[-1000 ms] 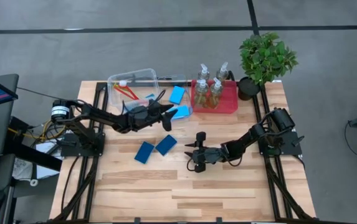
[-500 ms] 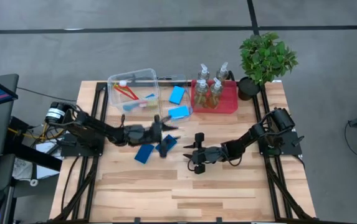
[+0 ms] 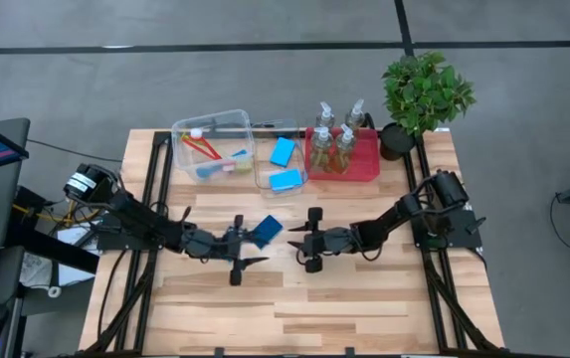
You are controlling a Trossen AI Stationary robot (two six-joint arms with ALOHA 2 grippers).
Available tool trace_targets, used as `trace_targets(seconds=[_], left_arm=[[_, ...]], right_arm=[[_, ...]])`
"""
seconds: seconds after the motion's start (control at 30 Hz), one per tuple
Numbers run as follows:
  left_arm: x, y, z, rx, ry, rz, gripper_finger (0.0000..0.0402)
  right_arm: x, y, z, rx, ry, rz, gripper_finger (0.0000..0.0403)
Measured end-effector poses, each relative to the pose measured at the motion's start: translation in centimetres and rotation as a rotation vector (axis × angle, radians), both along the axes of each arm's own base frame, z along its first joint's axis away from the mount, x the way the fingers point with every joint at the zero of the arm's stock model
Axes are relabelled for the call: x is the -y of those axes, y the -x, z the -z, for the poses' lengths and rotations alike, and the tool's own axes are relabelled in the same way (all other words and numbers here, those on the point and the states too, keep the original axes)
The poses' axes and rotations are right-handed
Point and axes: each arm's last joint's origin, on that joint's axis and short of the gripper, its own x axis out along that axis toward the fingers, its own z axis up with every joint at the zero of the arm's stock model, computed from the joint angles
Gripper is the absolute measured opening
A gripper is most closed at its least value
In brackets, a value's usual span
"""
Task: Pick & Place Kitchen Sink Supplies
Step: Put the blue sponge into the transparent bin
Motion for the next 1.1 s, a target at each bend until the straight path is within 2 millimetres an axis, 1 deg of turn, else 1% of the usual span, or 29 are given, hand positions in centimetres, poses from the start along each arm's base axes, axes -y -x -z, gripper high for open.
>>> trace_targets(seconds=[0.1, 0.3, 0.47, 0.57, 0.7, 0.8, 0.97, 1.1], left_arm=[[-0.3, 0.6, 0.8, -0.023, 0.035, -0.032, 0.0186], [-1.6, 1.7, 2.6, -0.088, 0.076, -0.110, 0.0186], [-2.7, 2.4, 4.1, -0.187, 0.091, -0.164, 0.0186], [-3.2, 2.5, 4.5, -0.233, 0.099, -0.195, 0.0186], [-3.6, 2.4, 4.7, -0.247, 0.109, -0.215, 0.0186], [-3.6, 2.4, 4.7, -0.249, 0.113, -0.210, 0.0186], [-3.6, 2.3, 4.7, -0.261, 0.126, -0.182, 0.0186], [-3.7, 2.4, 4.8, -0.270, 0.122, -0.182, 0.0186]], right_arm=[[0.6, -0.4, -0.3, 0.024, -0.035, 0.022, 0.0159], [1.6, -0.7, -0.3, 0.031, -0.097, 0.070, 0.0159], [2.3, -0.9, -0.2, 0.029, -0.168, 0.034, 0.0159], [2.6, -1.0, -0.2, 0.026, -0.175, 0.029, 0.0159], [3.1, -1.1, -0.1, 0.018, -0.170, 0.016, 0.0159], [3.5, -1.4, 1.0, 0.009, -0.175, -0.001, 0.0159], [4.1, -2.8, 4.3, -0.054, -0.147, 0.005, 0.0159], [4.6, -3.8, 5.8, -0.051, -0.165, 0.032, 0.0159]])
